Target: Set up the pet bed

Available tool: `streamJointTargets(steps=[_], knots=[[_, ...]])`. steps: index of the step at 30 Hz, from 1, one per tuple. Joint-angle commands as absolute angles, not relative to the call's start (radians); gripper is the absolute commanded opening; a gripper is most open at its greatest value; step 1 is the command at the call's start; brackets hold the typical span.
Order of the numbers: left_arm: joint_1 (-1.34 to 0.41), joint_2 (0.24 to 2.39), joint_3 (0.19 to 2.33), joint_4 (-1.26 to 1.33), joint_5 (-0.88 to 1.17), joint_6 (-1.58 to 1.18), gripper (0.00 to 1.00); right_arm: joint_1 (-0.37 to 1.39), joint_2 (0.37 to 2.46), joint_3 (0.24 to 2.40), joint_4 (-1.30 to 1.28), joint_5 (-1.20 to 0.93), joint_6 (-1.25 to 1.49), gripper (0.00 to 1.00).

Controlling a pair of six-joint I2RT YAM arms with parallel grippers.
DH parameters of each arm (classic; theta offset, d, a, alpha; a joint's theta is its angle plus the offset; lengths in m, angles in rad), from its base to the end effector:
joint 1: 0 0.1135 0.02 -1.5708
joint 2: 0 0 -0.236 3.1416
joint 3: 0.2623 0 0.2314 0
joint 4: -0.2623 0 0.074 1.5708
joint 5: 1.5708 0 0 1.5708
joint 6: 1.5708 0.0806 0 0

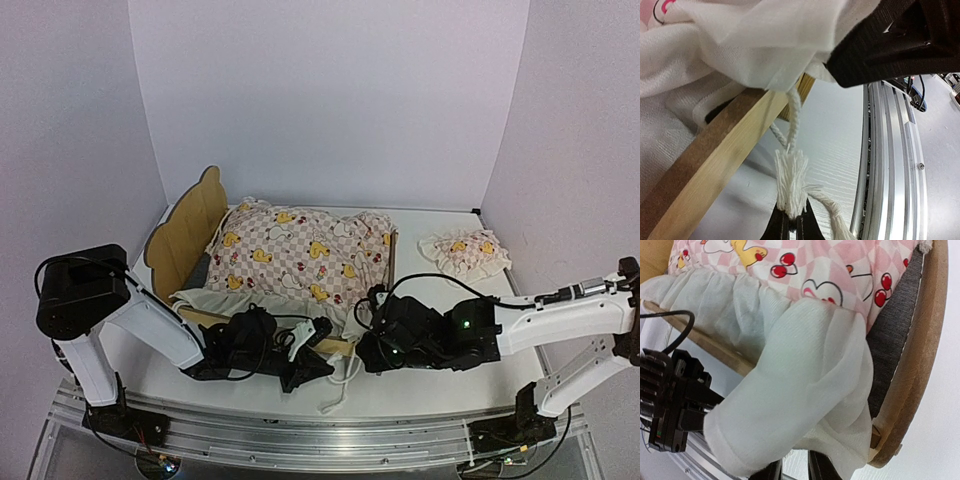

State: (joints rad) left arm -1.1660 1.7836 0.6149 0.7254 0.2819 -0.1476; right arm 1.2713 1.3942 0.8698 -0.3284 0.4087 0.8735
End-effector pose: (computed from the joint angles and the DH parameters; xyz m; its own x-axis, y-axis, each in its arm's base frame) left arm 0.1170 -0.3299 0.0971 -0.3115 0.3683 -0.8760 0.9464 0.2037 -0.2509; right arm 0.1189 0.2766 0.1744 -0.7557 -0.0630 -0.6519 -0.3431 0.8859 0.3121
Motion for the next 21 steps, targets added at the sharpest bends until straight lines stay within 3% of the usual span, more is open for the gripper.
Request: streamJointTargets(steps=[1,9,21], knots=[[-1.158,1.815,0.648,0.756,0.262,-0.195,0.01,1.278,1.427,0.840,-0.243,0.524,0.982,0.19],[-1.157,1.827,0.655,0.769,0.254,-0.177,0.01,1.298,1.504,0.839,-0.167,0.512,0.987,0.25],[-1.158,1.848,0.669,0.789,0.240,-0.124,0.01,1.304,1.571,0.838,-0.160,0.695,1.021,0.22]])
